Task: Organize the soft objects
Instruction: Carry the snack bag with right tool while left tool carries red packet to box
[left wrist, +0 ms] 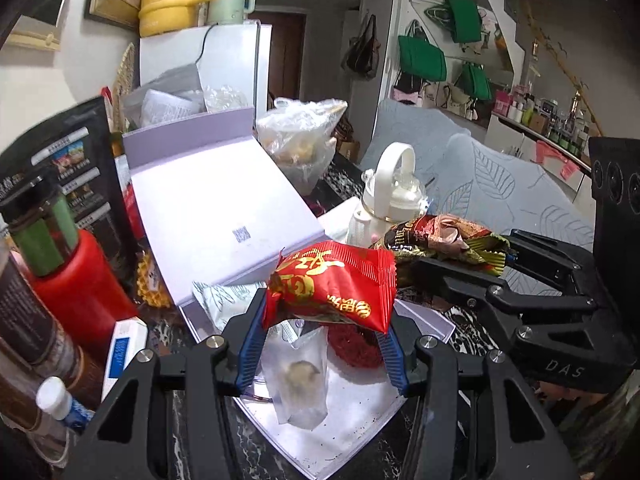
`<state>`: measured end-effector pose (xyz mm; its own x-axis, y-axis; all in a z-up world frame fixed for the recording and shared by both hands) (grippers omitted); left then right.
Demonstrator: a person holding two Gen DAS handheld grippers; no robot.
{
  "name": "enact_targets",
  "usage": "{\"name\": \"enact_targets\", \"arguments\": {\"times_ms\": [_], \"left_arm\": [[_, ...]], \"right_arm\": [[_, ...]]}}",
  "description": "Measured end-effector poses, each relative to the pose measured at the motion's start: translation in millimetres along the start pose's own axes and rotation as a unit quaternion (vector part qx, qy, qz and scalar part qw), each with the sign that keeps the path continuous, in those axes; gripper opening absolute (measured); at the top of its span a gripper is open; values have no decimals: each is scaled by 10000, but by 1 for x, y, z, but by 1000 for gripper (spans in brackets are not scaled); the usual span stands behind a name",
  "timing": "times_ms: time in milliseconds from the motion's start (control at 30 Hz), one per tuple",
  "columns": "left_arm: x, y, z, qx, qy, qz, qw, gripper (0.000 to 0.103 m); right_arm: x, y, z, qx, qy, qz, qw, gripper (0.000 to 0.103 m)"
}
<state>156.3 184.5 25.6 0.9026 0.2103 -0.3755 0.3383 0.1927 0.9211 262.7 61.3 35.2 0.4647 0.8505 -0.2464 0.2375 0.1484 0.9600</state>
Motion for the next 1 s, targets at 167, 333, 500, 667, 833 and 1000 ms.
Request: {"name": "enact_targets", "arguments": {"times_ms": [167, 333, 500, 667, 833, 1000], "left_arm": [[12, -14, 1, -86, -83, -235, 9997, 51], [22, -28, 1, -110, -95, -433, 9990, 51], [32, -40, 0, -133, -113, -637, 9978, 51], [38, -54, -1, -140, -100, -814, 9965, 51], [44, -67, -1, -177, -80, -988, 9949, 51], [49, -78, -4, -207, 18, -1149, 9932, 51]], "right_arm": [[7, -13, 4, -15, -33, -218, 9998, 40], [14, -25, 7, -9, -81, -411, 9991, 40], [17, -35, 10, 12, -104, -557, 9984, 40], [22, -48, 12, 98, -99, -748, 9971, 40], [27, -60, 13, 129, -101, -905, 9958, 40], [30, -67, 15, 147, -123, -987, 9949, 40]]}}
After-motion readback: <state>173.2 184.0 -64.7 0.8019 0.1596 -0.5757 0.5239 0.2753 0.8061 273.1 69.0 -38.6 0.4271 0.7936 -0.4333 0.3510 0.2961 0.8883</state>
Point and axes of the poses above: each gripper's, at about its wrist camera, not at the fingertips, and x roughly the way its jaws point, z to its right, y to its top, the point moved 4 cm from there along x, roughly the way its jaws point, and after that the axes turned 15 degrees about z, right-handed, at the moved point
